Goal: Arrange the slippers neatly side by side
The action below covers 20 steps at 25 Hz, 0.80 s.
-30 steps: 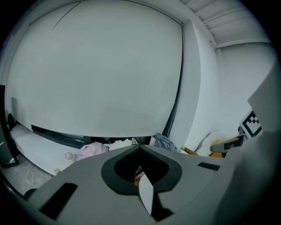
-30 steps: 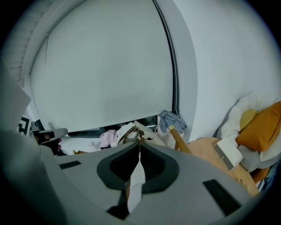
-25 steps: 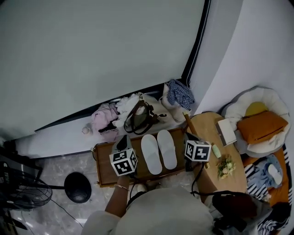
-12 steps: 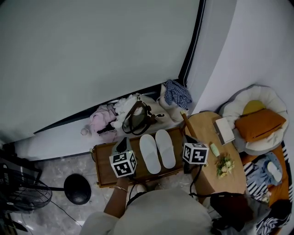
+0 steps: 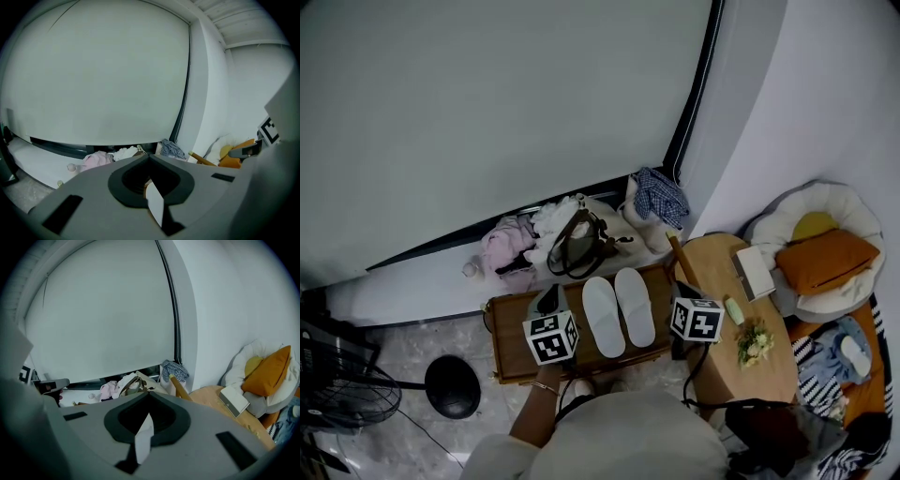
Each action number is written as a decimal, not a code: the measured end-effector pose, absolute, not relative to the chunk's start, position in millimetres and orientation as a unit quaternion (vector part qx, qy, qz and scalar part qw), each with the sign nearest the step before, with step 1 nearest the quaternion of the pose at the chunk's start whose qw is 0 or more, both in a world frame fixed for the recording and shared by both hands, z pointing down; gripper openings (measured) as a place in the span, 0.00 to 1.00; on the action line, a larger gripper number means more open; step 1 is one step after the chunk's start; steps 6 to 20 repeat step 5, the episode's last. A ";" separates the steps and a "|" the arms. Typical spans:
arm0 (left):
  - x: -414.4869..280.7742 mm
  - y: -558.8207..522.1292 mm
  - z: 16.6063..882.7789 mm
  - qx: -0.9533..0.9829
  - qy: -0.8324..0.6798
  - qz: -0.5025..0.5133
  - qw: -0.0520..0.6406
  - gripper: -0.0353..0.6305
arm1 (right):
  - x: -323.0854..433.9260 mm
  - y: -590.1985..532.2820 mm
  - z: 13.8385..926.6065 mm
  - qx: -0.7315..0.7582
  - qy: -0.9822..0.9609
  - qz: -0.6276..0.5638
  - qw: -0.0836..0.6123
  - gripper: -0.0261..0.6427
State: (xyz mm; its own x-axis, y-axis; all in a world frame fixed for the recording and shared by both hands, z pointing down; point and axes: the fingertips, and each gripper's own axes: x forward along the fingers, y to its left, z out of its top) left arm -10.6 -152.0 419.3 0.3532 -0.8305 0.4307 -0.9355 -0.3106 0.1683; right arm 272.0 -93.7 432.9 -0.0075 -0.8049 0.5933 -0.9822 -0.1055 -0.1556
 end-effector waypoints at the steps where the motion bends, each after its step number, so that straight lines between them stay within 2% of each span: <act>1: -10.1 -151.8 419.5 0.799 -0.552 0.133 0.198 0.07 | 271.7 -93.1 433.1 0.687 -0.650 0.285 0.156 0.09; 20: -9.8 -151.4 419.8 0.800 -0.551 0.132 0.197 0.07 | 269.9 -91.8 434.4 0.687 -0.649 0.286 0.158 0.09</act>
